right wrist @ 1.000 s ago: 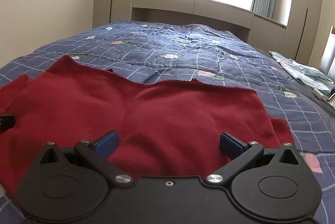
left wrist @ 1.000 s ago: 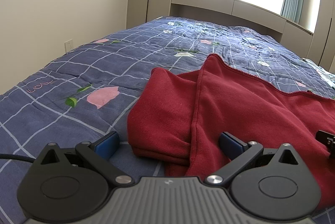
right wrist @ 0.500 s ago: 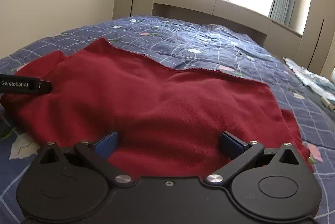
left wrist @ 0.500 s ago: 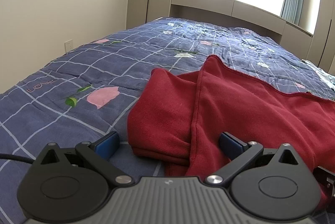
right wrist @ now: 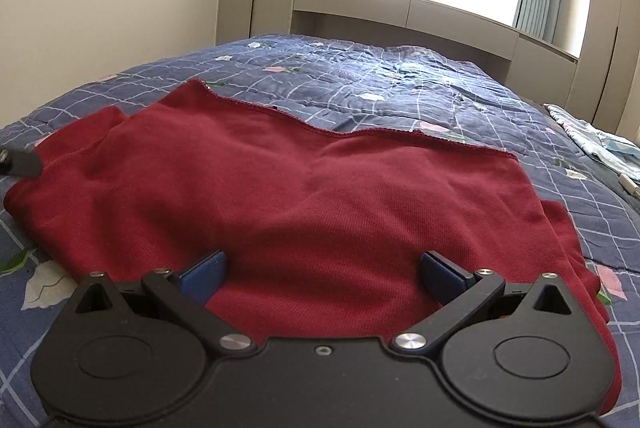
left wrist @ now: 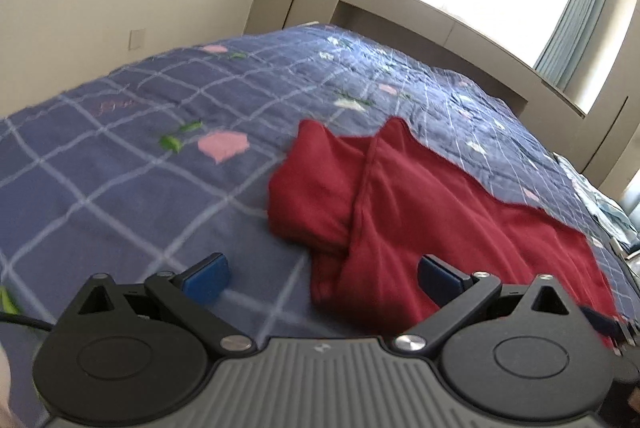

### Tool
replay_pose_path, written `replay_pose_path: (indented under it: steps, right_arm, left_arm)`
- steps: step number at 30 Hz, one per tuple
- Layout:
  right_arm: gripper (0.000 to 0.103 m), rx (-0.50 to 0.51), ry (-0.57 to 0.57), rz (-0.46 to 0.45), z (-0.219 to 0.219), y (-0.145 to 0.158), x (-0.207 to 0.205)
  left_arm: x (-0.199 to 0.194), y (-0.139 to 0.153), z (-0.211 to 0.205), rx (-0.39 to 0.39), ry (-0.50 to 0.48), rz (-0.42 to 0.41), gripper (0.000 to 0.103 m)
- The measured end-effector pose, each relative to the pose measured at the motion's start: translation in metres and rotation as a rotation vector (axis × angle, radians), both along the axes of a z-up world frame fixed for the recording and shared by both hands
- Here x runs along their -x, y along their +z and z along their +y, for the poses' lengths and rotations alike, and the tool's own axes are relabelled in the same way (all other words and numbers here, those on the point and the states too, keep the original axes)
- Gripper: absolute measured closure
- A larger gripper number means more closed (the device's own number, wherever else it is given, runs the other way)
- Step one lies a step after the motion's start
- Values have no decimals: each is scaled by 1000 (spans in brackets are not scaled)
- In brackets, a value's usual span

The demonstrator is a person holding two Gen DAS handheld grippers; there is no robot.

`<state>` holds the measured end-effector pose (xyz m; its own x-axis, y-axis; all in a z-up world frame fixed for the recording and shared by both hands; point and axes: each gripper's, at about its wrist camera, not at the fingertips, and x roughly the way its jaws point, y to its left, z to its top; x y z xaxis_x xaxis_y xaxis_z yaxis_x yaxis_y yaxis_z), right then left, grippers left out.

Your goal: Fold small clothes

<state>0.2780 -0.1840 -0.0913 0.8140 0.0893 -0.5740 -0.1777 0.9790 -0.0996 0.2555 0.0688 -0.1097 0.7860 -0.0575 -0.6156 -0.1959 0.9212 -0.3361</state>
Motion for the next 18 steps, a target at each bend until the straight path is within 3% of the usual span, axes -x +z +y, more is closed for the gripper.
replay_pose_path:
  steps: [4, 11, 18]
  right_arm:
    - [0, -19, 2, -1, -4, 1, 2]
    - [0, -40, 3, -3, -7, 1, 2]
    - [0, -41, 4, -3, -8, 1, 3]
  left_arm:
    - [9, -2, -9, 28, -12, -16, 0]
    - [8, 0, -12, 193, -39, -28, 0]
    - [0, -5, -11, 274, 51, -19, 1]
